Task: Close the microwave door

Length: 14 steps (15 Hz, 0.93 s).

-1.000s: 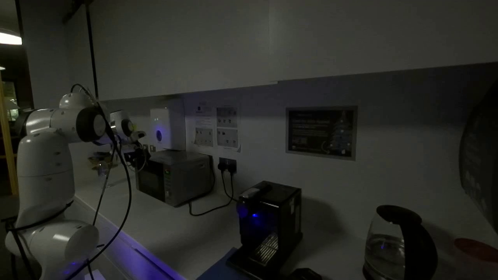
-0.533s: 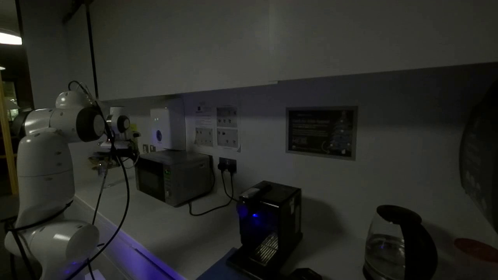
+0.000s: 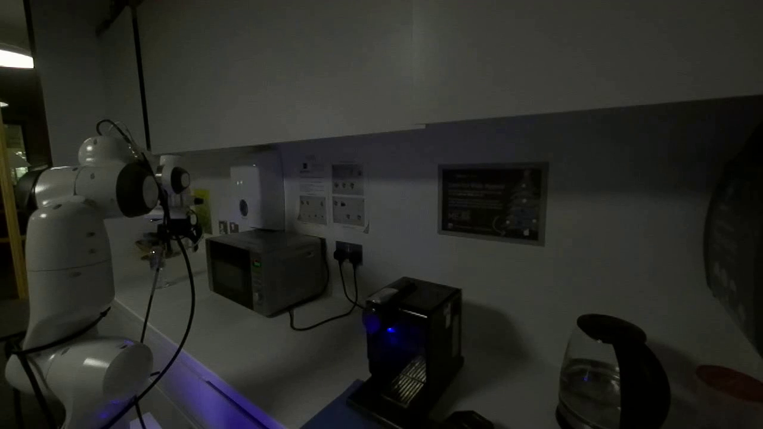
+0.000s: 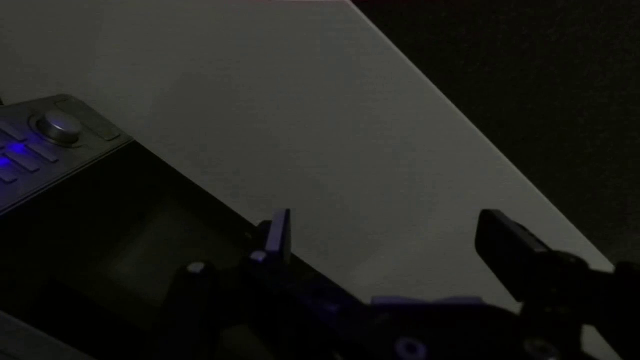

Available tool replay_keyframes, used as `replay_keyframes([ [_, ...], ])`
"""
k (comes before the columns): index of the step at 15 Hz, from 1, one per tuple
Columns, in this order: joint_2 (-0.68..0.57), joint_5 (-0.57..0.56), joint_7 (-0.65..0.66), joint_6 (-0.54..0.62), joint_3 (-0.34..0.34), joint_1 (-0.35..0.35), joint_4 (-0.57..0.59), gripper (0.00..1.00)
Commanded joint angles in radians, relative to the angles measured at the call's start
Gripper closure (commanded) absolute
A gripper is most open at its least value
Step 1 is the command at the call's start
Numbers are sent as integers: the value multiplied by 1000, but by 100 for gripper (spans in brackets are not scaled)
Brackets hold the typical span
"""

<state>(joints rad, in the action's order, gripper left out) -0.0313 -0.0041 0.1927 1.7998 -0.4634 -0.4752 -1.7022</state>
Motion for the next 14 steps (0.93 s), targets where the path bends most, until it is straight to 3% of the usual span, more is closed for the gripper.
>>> replay_keyframes([
  [1, 21, 23, -35, -97, -6, -6, 34, 0],
  [14, 80, 15, -134, -197, -30, -22, 39, 0],
])
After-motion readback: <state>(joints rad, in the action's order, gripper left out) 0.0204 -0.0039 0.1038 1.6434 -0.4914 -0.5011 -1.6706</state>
